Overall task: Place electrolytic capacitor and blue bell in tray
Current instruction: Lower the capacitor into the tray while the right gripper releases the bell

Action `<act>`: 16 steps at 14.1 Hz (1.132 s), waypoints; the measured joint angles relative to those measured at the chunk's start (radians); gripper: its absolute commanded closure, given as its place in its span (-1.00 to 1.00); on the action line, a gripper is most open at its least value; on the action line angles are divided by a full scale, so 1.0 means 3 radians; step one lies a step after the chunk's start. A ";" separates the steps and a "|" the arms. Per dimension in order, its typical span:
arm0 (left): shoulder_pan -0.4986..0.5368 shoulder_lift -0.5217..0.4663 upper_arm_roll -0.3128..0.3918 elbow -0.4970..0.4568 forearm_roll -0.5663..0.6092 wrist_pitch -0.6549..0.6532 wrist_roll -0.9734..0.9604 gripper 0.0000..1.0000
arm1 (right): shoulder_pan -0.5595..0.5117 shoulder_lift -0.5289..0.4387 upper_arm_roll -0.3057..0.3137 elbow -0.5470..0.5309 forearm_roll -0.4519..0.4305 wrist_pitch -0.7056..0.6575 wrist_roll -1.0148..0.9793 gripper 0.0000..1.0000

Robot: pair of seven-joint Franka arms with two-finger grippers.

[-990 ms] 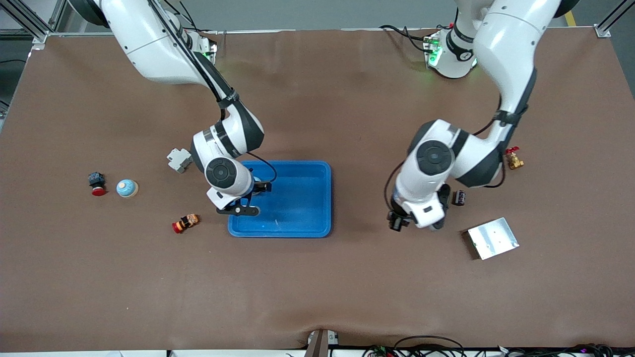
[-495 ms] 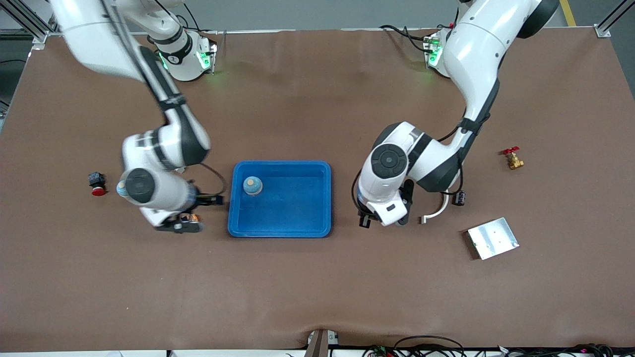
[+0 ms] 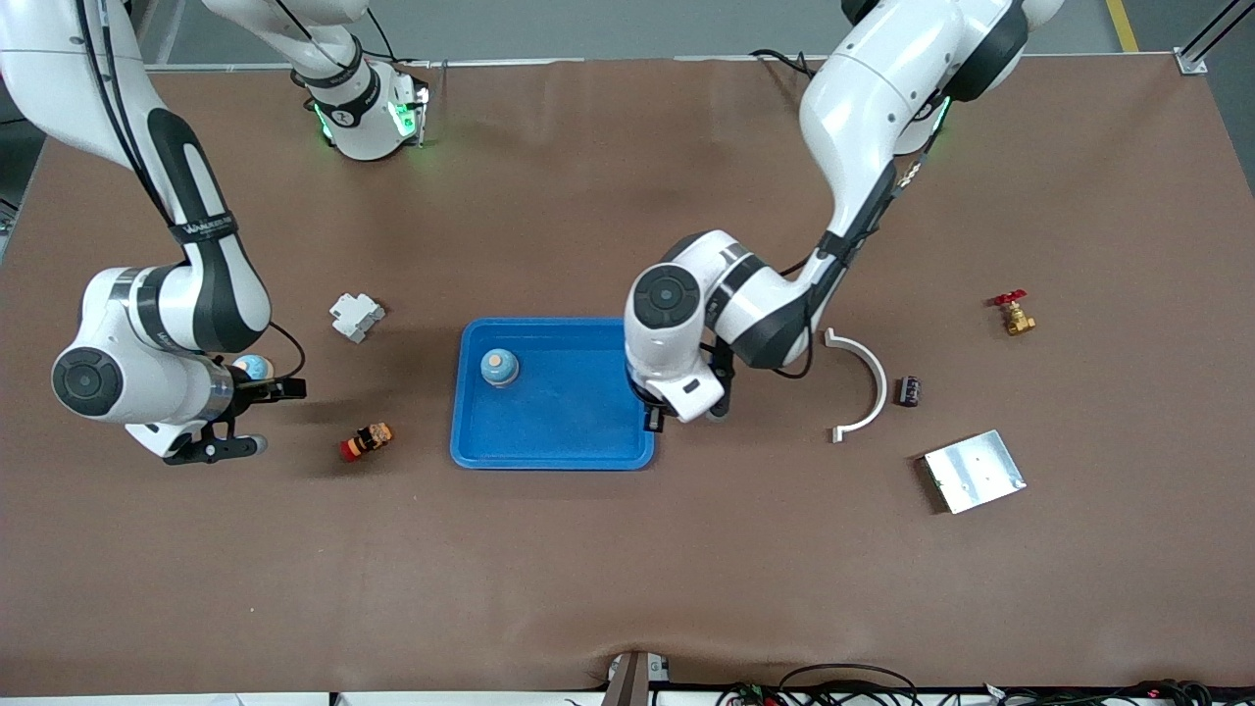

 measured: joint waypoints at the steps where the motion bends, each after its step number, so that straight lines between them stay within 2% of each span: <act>1: -0.0067 0.0074 0.0033 0.0098 -0.0002 -0.0001 -0.0052 1.00 | -0.0003 0.0007 -0.0067 -0.0110 -0.0002 0.0187 -0.0248 -1.00; 3: -0.0167 0.0200 0.0105 0.0218 -0.0013 0.0005 -0.0153 1.00 | -0.0007 0.0021 -0.0190 -0.0285 -0.0004 0.0494 -0.0671 -1.00; 7: -0.0285 0.0437 0.0200 0.0470 -0.0021 0.0080 -0.0289 1.00 | -0.0022 0.0042 -0.0375 -0.0403 -0.0005 0.0753 -0.1241 -1.00; 12: -0.0326 0.0503 0.0246 0.0550 -0.0027 0.0370 -0.0671 1.00 | -0.0037 0.0125 -0.0392 -0.0683 -0.0005 0.1104 -0.1309 -1.00; 16: -0.0399 0.0554 0.0365 0.0567 -0.0027 0.0473 -0.0845 1.00 | -0.0037 0.0135 -0.0428 -0.0775 -0.0005 0.1164 -0.1320 -1.00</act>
